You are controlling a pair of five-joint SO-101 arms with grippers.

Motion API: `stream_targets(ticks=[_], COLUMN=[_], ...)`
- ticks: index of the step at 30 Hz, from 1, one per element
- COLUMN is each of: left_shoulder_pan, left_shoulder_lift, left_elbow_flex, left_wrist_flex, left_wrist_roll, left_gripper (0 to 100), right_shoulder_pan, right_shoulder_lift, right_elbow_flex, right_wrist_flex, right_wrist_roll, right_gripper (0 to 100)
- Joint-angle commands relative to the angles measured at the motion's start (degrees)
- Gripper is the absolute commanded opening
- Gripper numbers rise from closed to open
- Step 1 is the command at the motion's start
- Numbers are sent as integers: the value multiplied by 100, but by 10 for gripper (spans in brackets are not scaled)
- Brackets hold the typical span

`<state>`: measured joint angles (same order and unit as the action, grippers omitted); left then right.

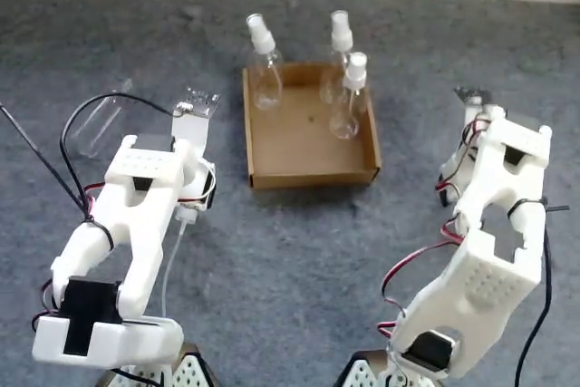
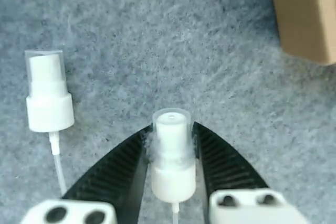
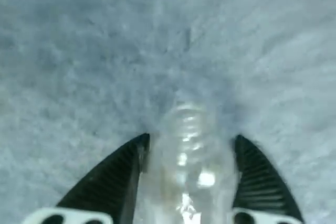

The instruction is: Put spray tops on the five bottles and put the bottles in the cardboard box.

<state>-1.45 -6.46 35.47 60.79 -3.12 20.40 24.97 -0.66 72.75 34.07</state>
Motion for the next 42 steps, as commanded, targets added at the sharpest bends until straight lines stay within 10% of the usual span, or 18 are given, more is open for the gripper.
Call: stream_targets(ticks=[1, 17, 26, 36, 42], left_shoulder_pan=[-75, -110, -119, -646, -673], left_shoulder_lift=[-224, -453, -2747, -5226, -6431], left_elbow_flex=[-40, -426, -919, -1473, -1015], left_wrist_flex=[-35, 18, 536, 501, 79], left_wrist_roll=[26, 79, 396, 1284, 2338], left_gripper=[49, 46, 46, 46, 46], right_shoulder_pan=[48, -251, -2730, -6009, -6809], right_shoulder_lift=[-57, -1393, -4154, -6905, -7345], right_elbow_flex=[-84, -963, -13, 3820, 5543], right_wrist_flex=[321, 1130, 998, -1877, -3275], right_wrist_roll=[53, -501, -1688, -2251, -2259], right_gripper=[206, 3, 3, 3, 3])
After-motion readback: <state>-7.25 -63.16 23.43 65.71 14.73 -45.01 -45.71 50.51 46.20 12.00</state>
